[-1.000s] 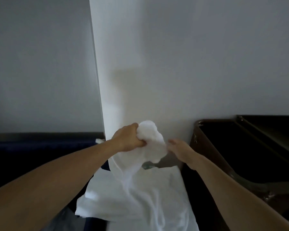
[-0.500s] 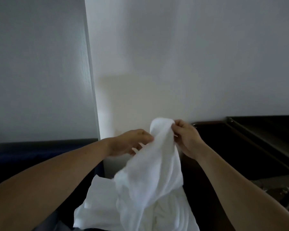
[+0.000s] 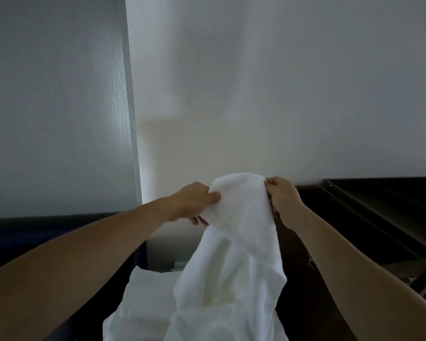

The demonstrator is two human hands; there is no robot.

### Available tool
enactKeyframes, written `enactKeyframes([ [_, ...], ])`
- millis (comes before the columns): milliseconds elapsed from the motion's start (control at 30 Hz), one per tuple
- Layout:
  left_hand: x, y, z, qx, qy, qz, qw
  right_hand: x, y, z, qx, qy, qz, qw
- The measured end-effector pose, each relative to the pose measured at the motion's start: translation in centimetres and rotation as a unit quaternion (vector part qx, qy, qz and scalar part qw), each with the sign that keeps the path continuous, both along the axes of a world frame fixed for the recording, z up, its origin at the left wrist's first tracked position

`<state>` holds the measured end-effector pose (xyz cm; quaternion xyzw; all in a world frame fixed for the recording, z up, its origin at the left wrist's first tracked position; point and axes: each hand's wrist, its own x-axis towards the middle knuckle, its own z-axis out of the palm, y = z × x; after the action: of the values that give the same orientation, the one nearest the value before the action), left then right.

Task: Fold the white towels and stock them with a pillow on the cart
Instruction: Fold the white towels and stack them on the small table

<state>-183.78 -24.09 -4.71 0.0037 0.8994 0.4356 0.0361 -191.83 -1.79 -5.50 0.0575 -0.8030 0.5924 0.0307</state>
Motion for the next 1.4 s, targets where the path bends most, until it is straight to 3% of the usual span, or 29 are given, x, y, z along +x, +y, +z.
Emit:
enactKeyframes([
  [67, 0.0, 0.1, 1.4, -0.067, -0.010, 0.003, 0.998, -0.5, 0.2, -0.5, 0.067, 0.011, -0.052, 0.996],
  [100, -0.1, 0.2, 2.1, -0.053, -0.014, 0.003, 0.998, -0.4, 0.2, -0.6, 0.071, 0.017, -0.065, 0.995],
  [167, -0.3, 0.7, 3.3, 0.047, -0.020, 0.013, 0.999, 0.4, -0.3, -0.5, 0.059, 0.049, -0.046, 0.996],
  [267, -0.7, 1.6, 4.3, 0.204, -0.039, 0.037, 0.977, 2.8, -1.5, -0.1, 0.026, 0.097, 0.095, 0.990],
  [333, -0.9, 2.1, 4.6, 0.267, -0.037, 0.046, 0.962, 4.4, -2.3, -0.3, 0.082, 0.133, 0.158, 0.975],
  [400, -1.0, 2.3, 4.8, 0.299, -0.035, 0.042, 0.953, 5.0, -2.7, -0.8, 0.159, 0.174, 0.140, 0.962],
  [467, -0.9, 2.3, 5.1, 0.286, -0.035, 0.028, 0.957, 4.8, -2.7, -0.8, 0.150, 0.188, 0.091, 0.966],
  [533, -0.6, 2.3, 5.4, 0.253, -0.008, 0.030, 0.967, 4.4, -2.2, -0.4, 0.065, 0.149, 0.057, 0.985],
  [633, -0.6, 1.6, 5.1, 0.202, 0.103, 0.029, 0.974, 4.4, -1.1, 1.2, -0.026, 0.117, 0.062, 0.991],
  [700, -0.3, 1.5, 4.5, 0.142, 0.117, -0.030, 0.982, 4.5, -0.8, 2.3, -0.010, 0.133, 0.102, 0.986],
  [800, 0.1, 2.3, 3.4, 0.139, 0.094, -0.099, 0.981, 4.1, -0.9, 3.9, 0.064, 0.182, 0.094, 0.977],
  [933, 0.2, 2.5, 2.8, 0.216, 0.108, -0.035, 0.970, 3.7, -0.4, 5.1, 0.066, 0.211, 0.048, 0.974],
  [1067, 0.7, 2.5, 2.1, 0.100, 0.138, -0.010, 0.985, 3.9, 0.2, 5.4, 0.101, 0.177, 0.053, 0.978],
  [1200, 1.2, 3.7, 3.9, 0.061, 0.182, -0.025, 0.981, 4.5, -0.2, 5.6, 0.156, 0.156, 0.081, 0.972],
  [1400, 2.4, 3.0, 2.4, 0.194, 0.083, -0.065, 0.975, 4.4, 0.8, 9.9, -0.006, 0.270, -0.044, 0.962],
])
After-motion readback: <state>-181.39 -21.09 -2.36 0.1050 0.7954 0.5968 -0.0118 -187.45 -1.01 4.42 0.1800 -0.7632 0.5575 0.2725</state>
